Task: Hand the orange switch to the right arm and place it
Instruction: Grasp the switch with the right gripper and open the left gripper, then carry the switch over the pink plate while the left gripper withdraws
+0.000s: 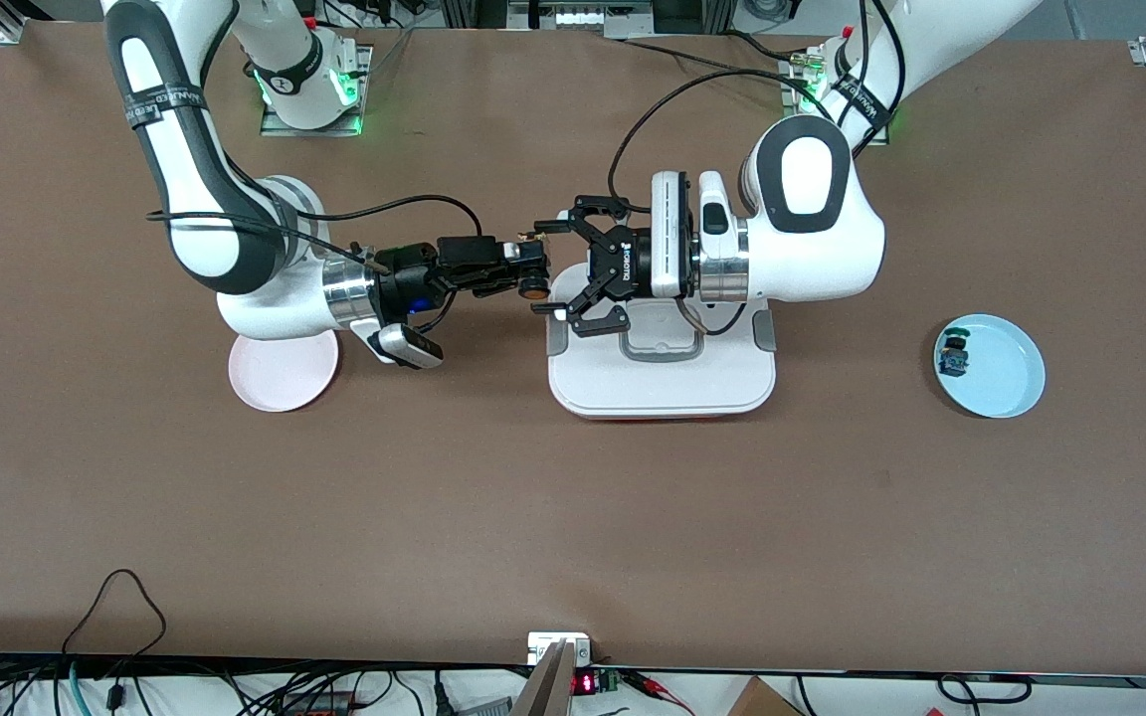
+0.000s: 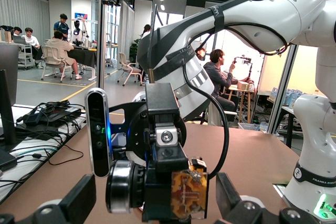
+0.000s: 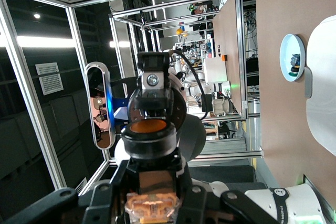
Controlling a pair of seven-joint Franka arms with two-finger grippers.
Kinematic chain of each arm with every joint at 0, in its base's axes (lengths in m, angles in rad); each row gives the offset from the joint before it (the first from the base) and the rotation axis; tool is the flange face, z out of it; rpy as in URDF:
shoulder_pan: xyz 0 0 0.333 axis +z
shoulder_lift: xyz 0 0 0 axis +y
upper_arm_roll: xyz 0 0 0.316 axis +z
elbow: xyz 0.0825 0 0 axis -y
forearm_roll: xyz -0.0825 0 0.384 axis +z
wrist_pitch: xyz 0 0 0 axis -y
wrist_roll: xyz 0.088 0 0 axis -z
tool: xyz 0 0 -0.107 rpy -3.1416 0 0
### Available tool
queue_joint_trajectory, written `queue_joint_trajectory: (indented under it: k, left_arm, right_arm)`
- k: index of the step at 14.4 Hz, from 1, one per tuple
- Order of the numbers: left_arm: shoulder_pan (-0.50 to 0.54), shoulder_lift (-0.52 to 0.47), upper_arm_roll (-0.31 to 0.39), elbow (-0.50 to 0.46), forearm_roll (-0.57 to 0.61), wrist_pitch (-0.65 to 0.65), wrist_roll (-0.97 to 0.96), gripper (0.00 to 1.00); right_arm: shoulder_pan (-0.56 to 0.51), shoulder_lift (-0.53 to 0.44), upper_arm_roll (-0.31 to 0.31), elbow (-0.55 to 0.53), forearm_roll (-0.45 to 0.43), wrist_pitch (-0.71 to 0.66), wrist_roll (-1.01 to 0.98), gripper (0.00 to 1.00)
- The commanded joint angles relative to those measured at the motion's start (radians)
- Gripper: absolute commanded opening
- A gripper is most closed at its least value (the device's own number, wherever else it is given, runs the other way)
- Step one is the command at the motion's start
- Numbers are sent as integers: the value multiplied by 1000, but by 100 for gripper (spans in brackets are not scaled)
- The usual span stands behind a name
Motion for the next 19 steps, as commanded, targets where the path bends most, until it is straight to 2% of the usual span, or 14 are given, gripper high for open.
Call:
queue_joint_trajectory:
  k: [1,7,9,12,15,19]
  left_arm:
    - [4,6,-4,2,-25,-2,4,100]
    - [25,-28,0,-34,-18,-46,-68,100]
    - [33,-34,0,-36,5,-51,-86,100]
    - [93,-35,0,-28,132,-150,-140,100]
    - [162,-38,-7,8,341,-288,-302,100]
    - [208,-42,-9,47,600,-468,-526,100]
  right_arm:
    - [2,-14,-2,-13,20,6,-19,0]
    - [-12,-17,-8,-8,14,17,-6,0]
    - [-36,-23,-11,-8,-17,14,56,0]
    - [-95,-36,-13,-7,-167,-11,75,0]
    - [-139,-40,-13,-8,-297,-70,73,0]
    - [-167,-53,-19,3,-613,-101,61,0]
